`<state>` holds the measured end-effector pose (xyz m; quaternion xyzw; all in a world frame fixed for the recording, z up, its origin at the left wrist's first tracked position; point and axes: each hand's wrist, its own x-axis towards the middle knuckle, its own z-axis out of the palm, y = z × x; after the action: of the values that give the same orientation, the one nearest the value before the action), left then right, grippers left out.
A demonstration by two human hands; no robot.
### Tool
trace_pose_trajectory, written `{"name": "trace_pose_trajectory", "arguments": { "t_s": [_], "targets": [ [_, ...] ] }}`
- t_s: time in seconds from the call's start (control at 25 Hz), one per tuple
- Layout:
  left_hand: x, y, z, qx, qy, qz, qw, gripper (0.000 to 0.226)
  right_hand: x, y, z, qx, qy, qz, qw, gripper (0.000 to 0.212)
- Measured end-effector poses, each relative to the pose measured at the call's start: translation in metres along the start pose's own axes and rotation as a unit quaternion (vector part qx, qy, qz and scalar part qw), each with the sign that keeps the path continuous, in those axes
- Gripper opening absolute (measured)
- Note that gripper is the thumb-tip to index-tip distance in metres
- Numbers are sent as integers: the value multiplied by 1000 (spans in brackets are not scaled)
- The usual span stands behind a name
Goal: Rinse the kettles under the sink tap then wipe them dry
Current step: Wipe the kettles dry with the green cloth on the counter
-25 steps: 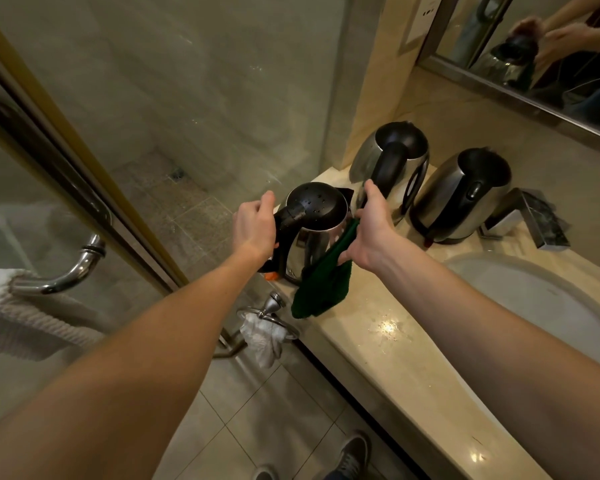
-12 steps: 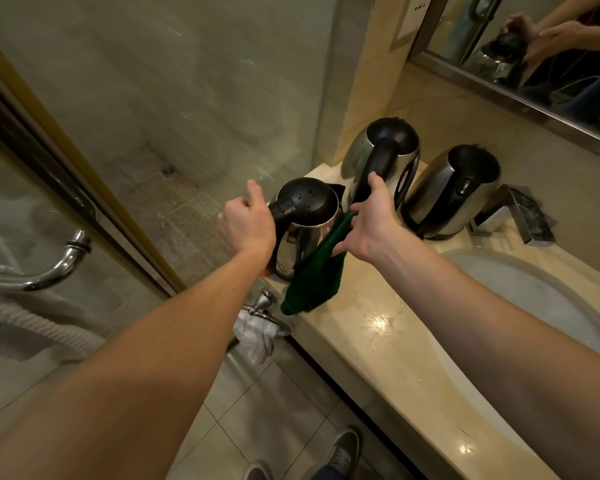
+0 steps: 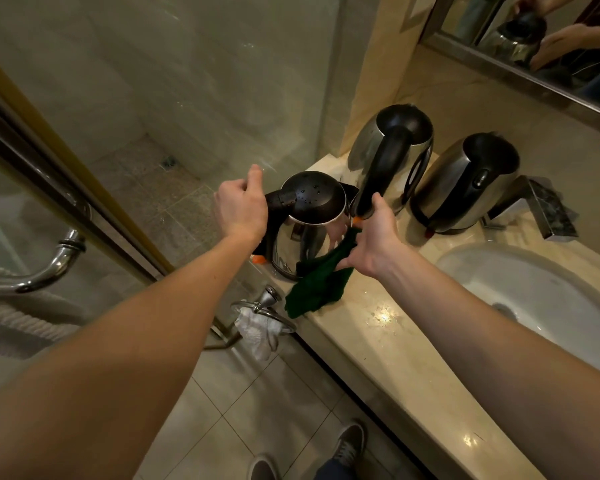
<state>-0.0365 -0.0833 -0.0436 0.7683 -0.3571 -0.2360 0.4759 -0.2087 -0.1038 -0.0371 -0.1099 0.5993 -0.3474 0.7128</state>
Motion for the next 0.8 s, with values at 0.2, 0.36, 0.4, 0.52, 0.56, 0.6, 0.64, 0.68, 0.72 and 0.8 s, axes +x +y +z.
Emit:
{"name": "trace_pose_trajectory", "arguments": {
  "t_s": [0.2,0.36,0.4,0.52,0.56,0.6,0.64,0.68,0.72,0.8],
  "targets": [
    [15,-3,-3,4,-51,17,999,53,-15,-16,-7,-10,-45,-22,999,89],
    [19,1,-5,3,-71,29,997,61,-26,-27,-7,-37,-51,-65,996,89],
    [18,3,-5,3,-71,31,997,64,-27,-27,-7,-48,-48,-72,995,87],
    [16,6,-6,2,-66,36,997,67,-24,-15,-5,-77,-22,-69,994,79],
    [15,6,-6,5,-63,36,997,67,-21,-10,-5,-81,-12,-63,995,77],
    [14,7,-6,9,-58,35,998,68,-17,-5,-6,-82,-5,-59,995,76],
    [14,7,-6,15,-50,32,998,67,-14,-1,-6,-81,-1,-56,995,76],
    [12,8,-5,21,-40,27,999,64,-11,1,-7,-80,2,-53,995,76],
    [11,8,-5,27,-27,22,999,63,-9,1,-6,-79,5,-50,996,76],
    [6,11,-1,20,6,-9,1000,62,-12,-2,-7,-76,6,-50,996,76]
  ]
}}
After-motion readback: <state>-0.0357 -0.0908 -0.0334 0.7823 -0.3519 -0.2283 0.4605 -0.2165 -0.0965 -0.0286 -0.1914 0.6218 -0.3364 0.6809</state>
